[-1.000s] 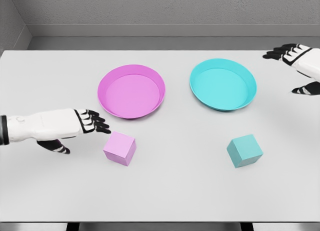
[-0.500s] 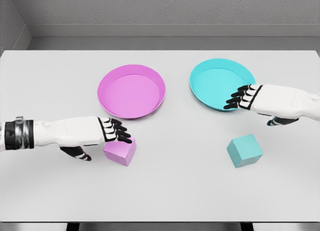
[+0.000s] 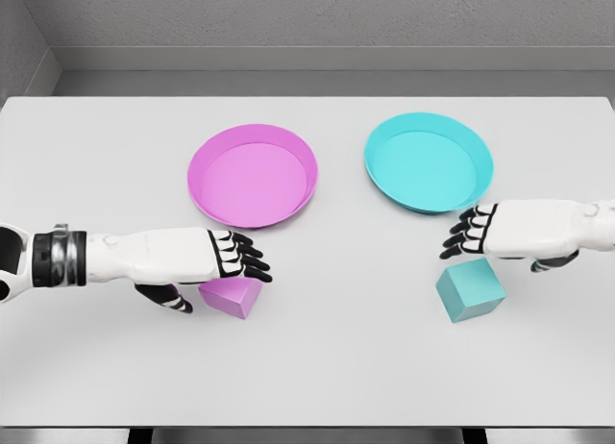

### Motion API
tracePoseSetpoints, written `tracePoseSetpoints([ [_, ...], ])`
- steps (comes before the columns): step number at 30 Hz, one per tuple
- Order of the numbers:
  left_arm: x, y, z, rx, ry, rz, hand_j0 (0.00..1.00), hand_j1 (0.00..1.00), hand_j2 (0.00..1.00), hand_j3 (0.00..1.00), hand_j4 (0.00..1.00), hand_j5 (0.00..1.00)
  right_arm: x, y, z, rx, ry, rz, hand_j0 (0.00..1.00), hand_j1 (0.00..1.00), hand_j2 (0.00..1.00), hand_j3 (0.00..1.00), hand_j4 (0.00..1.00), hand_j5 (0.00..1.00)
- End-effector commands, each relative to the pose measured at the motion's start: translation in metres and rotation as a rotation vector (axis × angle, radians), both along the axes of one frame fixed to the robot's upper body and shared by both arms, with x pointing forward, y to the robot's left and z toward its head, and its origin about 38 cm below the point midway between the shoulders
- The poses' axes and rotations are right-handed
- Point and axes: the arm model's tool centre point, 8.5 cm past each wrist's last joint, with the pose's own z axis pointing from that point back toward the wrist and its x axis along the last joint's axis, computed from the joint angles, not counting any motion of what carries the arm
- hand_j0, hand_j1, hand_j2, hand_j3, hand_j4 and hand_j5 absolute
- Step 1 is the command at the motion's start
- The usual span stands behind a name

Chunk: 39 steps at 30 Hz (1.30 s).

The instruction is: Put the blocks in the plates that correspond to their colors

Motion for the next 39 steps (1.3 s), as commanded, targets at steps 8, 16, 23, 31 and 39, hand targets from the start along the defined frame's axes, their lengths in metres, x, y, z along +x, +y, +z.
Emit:
tracePoseSetpoints([
  [8,0.002,-0.011,-0.007,-0.018,0.022,0.001,1.0,1.0,1.0,1.0,1.0,1.0,-0.002,0.002,0.003,0.064,0.035,-0.011,1.0,1.0,1.0,1.0,1.0,1.0],
  [16,0.016,-0.004,-0.016,0.011,0.046,0.091,1.0,1.0,1.0,1.0,1.0,1.0,-0.004,0.005,-0.003,0.069,0.051,-0.004,1.0,1.0,1.0,1.0,1.0,1.0],
  [23,0.011,-0.014,-0.024,0.005,0.066,0.065,1.0,1.0,1.0,1.0,1.0,1.0,-0.01,0.019,-0.023,0.076,0.107,0.029,1.0,1.0,1.0,1.0,1.0,1.0],
  [31,0.011,-0.018,-0.025,-0.001,0.068,0.06,1.0,1.0,1.0,1.0,1.0,1.0,-0.012,0.025,-0.032,0.066,0.135,0.042,1.0,1.0,1.0,1.0,1.0,1.0],
  [39,0.017,-0.025,-0.034,0.011,0.064,0.065,1.0,1.0,1.0,1.0,1.0,1.0,-0.005,0.03,-0.04,0.079,0.136,0.037,1.0,1.0,1.0,1.0,1.0,1.0],
])
